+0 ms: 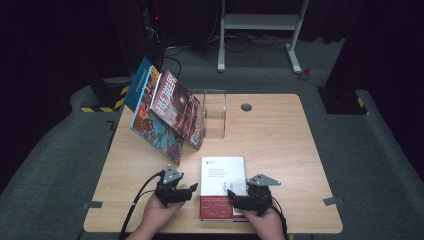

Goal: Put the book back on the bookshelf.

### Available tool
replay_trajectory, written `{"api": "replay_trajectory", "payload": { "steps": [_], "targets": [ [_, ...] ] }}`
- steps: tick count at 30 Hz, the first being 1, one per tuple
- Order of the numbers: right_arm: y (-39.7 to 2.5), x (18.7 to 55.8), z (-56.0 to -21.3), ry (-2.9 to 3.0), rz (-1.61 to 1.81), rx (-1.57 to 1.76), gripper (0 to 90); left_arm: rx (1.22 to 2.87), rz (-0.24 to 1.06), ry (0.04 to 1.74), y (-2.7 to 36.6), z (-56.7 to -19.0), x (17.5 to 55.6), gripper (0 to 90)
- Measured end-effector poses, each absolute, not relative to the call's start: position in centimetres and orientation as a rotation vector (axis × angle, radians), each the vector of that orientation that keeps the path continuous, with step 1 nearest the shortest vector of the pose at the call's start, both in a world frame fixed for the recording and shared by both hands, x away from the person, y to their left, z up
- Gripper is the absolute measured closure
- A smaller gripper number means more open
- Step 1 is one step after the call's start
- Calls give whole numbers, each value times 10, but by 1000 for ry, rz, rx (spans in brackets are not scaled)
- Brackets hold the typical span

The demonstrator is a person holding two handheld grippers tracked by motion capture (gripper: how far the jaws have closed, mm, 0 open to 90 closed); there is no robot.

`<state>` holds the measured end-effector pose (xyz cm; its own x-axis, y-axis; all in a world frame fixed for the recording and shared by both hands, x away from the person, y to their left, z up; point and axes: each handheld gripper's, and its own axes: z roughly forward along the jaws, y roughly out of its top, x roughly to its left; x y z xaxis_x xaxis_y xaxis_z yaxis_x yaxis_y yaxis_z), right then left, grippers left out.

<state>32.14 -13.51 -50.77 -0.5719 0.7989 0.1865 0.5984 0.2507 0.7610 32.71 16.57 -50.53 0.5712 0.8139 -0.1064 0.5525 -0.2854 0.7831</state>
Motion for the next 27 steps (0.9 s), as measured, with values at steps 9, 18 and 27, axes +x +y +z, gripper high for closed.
{"api": "replay_trajectory", "payload": {
  "steps": [9,18,27],
  "targets": [
    [-142,321,-511,2303,1277,1323,142,1952,327,1053,156,-500,328,264],
    [-143,313,-511,2300,1277,1258,149,1943,214,1063,145,-505,333,229],
    [-143,309,-510,2288,1262,1277,140,1942,155,1057,137,-510,333,200]
  ]
}}
